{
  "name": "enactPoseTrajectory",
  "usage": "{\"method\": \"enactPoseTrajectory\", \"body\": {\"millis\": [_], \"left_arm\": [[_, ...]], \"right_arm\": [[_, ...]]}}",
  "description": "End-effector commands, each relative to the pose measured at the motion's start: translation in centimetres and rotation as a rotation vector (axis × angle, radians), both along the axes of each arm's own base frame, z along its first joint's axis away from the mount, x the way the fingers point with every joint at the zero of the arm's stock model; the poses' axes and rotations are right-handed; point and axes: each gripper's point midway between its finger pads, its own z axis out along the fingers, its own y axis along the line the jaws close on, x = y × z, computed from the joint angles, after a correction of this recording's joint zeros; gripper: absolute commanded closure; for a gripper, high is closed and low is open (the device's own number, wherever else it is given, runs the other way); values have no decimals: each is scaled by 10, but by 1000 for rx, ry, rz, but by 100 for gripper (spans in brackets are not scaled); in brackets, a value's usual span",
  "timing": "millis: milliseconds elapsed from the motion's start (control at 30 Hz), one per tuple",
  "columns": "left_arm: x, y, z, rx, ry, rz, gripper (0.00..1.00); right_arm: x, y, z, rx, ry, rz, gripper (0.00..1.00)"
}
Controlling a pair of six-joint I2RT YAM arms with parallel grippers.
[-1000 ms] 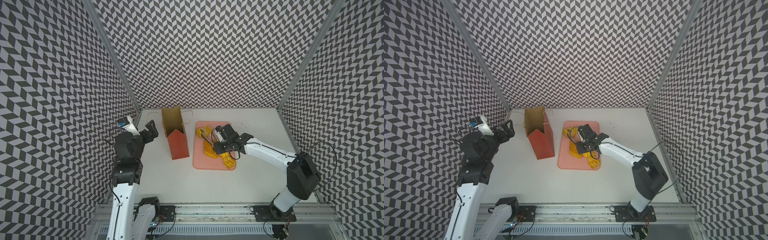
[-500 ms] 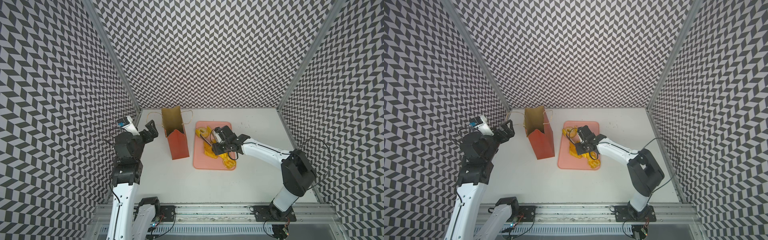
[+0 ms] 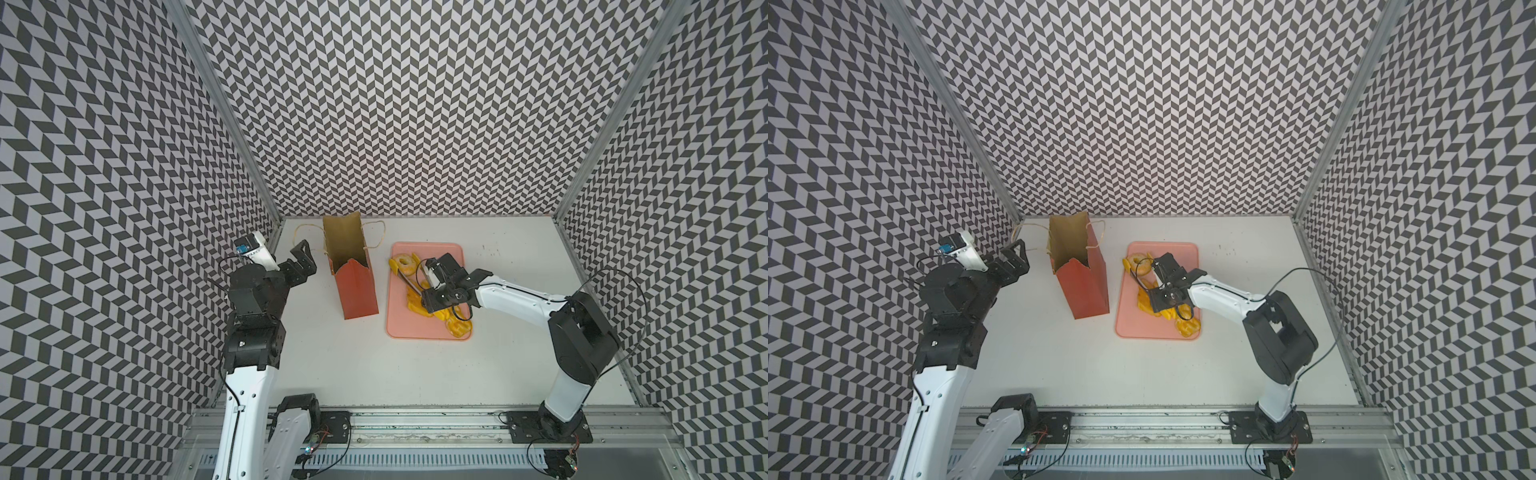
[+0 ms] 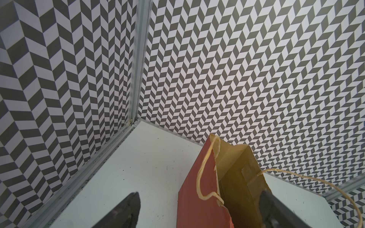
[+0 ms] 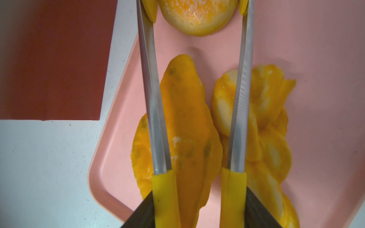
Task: Pack bread into a paper bag
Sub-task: Pick up the fake bread from the plate.
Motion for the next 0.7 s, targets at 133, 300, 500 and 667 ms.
{"method": "enactPoseTrajectory", "body": {"millis": [133,300,500,667], "left_arm": [[-2,0,6,13,-23,-6,2],[-1,0,4,11,-20,-8,2],[-2,-1,5,11,-24,-10,2],[-1,-1,5,12,-23,-10,2]], "right_arm": [[2,11,26,77,-40,23,39],[-5,9,41,104,-43,29,41],[-8,12,43,116,-26,44,55],[-6,13,58,139,-54,38,62]]}}
